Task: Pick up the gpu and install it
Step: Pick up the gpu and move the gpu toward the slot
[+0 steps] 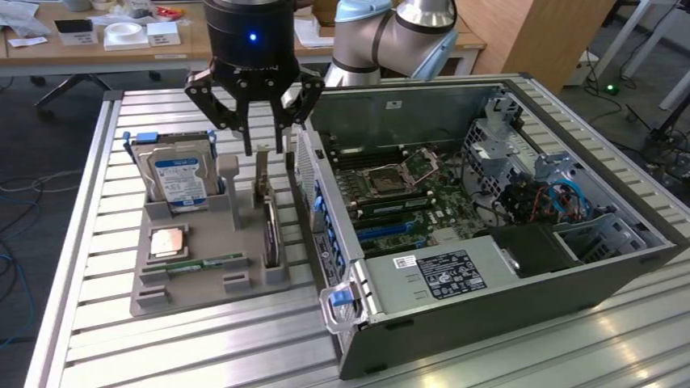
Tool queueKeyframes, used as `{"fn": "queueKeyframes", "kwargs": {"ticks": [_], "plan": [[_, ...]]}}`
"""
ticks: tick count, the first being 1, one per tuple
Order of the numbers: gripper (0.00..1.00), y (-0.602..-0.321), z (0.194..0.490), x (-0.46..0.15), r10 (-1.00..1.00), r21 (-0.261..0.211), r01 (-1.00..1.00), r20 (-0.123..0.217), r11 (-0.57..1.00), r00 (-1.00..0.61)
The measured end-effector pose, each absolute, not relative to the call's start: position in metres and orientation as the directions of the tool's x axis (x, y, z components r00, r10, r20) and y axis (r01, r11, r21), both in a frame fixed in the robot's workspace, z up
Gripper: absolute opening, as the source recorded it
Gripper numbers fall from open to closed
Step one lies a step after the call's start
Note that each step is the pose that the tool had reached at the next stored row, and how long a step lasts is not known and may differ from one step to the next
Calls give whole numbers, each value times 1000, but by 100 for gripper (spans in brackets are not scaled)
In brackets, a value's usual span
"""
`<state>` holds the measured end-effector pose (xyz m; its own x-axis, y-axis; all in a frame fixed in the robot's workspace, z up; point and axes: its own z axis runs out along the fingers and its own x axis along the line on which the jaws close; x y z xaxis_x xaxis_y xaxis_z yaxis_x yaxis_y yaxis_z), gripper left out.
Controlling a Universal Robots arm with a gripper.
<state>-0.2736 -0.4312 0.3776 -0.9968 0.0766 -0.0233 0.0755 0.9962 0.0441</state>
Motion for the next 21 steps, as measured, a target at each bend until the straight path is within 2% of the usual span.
{"fn": "queueKeyframes", "kwargs": {"ticks": [21], "plan": [[42,-431,339,-278,77,44,76,-23,996,-997]]}}
